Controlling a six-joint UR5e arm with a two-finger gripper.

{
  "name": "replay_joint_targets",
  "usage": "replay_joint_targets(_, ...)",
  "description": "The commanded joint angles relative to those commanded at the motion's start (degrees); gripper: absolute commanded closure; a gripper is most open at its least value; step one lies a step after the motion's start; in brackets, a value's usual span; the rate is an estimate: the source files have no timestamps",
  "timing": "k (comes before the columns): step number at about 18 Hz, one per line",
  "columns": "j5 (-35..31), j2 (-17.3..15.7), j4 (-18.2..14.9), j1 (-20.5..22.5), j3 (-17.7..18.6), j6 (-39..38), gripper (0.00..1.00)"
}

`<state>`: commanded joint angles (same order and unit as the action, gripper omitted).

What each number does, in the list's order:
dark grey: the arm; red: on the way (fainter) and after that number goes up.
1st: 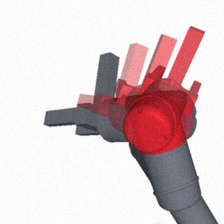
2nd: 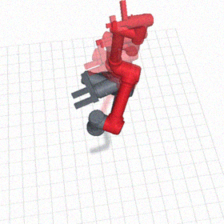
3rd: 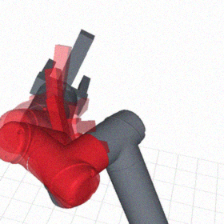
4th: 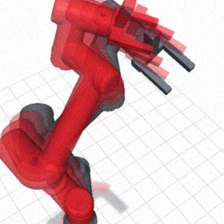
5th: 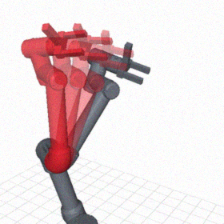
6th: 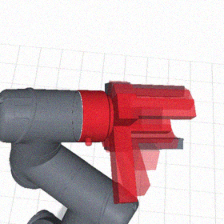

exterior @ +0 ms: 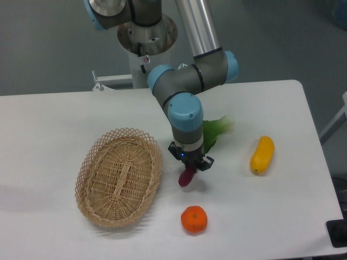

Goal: Place the sweet potato on the table
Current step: 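Open the gripper to release the sweet potato and move toward the yellow vegetable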

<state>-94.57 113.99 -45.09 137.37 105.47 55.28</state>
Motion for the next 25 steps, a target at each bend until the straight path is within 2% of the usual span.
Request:
replay_joint_targets(3,-0.09,0.00,0.26,0.00,-1.05,1.92,0.00)
replay_joint_targets(7,-0.26,-1.40,0.44,0.17,-2.81,3.78,0.00)
replay_joint_targets(12,0.53,-3.25,-0.09,2.01,-7.90,3.43,0.00)
replay_joint_targets(16,2.46,-3.60,-0.97,4.13,-13.88,3.25,0.00)
replay_joint_targets(19,3.16,-4.91,-1.49,6.58,-15.82,4.13,0.00)
replay_joint_targets(21,4.48,-6.15,-4.03,8.34,-17.40,6.31,0.00)
replay_joint_targets(25,4.22,-9.83,-12.38,12.65,-18.46,17.55,0.00)
